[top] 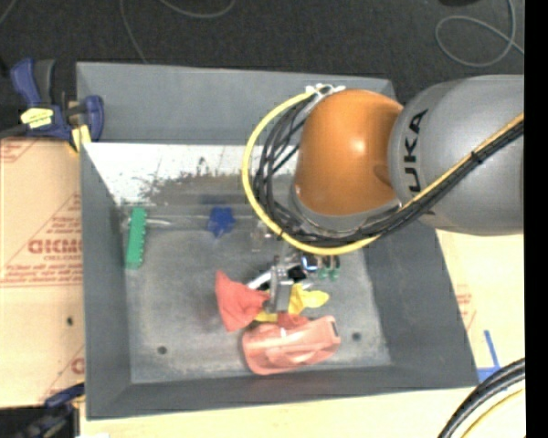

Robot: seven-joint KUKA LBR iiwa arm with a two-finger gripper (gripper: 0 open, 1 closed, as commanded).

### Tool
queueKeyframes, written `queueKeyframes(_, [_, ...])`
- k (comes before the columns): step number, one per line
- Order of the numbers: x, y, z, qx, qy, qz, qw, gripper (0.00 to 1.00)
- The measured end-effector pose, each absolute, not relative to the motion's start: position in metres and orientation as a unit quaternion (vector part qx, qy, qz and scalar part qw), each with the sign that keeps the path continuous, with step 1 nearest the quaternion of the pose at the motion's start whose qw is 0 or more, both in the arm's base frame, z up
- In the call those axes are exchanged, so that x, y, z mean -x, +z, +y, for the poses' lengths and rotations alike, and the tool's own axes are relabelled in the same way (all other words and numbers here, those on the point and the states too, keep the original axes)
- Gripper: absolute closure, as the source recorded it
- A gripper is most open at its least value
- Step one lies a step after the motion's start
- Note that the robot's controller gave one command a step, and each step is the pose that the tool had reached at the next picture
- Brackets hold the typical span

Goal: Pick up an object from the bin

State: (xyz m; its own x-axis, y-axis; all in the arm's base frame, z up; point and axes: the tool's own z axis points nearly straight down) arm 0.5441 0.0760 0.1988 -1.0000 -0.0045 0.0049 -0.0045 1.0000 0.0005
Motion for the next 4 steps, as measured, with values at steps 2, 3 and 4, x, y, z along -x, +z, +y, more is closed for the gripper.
queueKeyframes(2, [-0.573, 0.137, 0.062, -0.032, -0.001, -0.999, -0.004, 0.00])
queueKeyframes(3, [-0.590, 0.080, 0.056, -0.065, -0.009, -0.998, 0.020, 0.00])
queueKeyframes(4, [-0.596, 0.083, 0.057, -0.064, -0.010, -0.998, 0.004, 0.00])
